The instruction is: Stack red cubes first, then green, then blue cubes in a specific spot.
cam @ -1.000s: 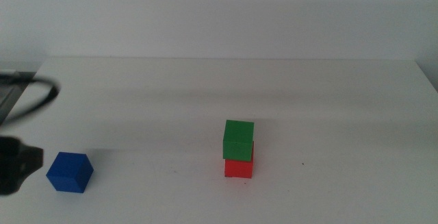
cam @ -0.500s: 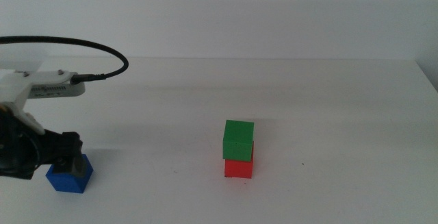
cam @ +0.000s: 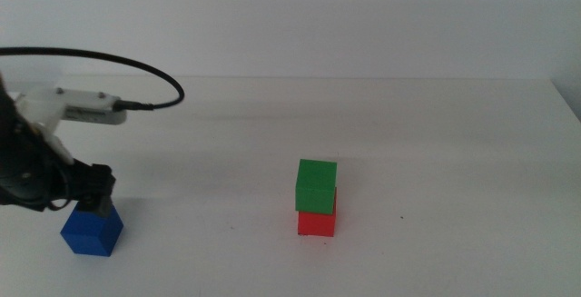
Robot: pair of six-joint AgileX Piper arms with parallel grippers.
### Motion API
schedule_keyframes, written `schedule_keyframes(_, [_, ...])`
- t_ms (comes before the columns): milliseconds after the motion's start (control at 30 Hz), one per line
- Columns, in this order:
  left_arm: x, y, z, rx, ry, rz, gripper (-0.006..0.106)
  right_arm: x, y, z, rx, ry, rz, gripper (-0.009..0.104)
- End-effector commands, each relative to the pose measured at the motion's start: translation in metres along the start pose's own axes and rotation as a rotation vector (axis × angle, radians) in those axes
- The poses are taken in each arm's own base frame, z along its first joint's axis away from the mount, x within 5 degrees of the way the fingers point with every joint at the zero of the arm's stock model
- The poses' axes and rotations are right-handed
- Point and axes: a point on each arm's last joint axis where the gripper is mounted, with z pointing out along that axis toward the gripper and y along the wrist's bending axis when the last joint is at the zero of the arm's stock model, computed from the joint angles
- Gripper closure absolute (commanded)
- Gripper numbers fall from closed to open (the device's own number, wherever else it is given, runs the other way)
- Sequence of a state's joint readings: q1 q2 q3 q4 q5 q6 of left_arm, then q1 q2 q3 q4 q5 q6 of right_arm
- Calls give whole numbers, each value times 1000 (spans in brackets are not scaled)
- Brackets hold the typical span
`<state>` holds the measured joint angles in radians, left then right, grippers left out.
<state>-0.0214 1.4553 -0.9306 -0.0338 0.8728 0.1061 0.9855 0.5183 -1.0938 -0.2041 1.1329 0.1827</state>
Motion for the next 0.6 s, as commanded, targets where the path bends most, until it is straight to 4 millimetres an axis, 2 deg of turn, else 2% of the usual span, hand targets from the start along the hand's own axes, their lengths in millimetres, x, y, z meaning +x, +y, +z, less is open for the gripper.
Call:
schedule_keyframes(0, [-9, 2, 12, -7, -20, 27, 7, 1, 0, 1, -1, -2, -2, 6])
schedule_keyframes(233, [-16, 4, 46, -3, 34, 26, 7, 1, 0, 1, -1, -2, -2, 6])
schedule_keyframes(433, [-16, 4, 67, 0, 88, 27, 7, 1, 0, 1, -1, -2, -2, 6])
schedule_keyframes(567, [-15, 5, 80, 4, 124, 26, 14, 1, 0, 1, -1, -2, -2, 6])
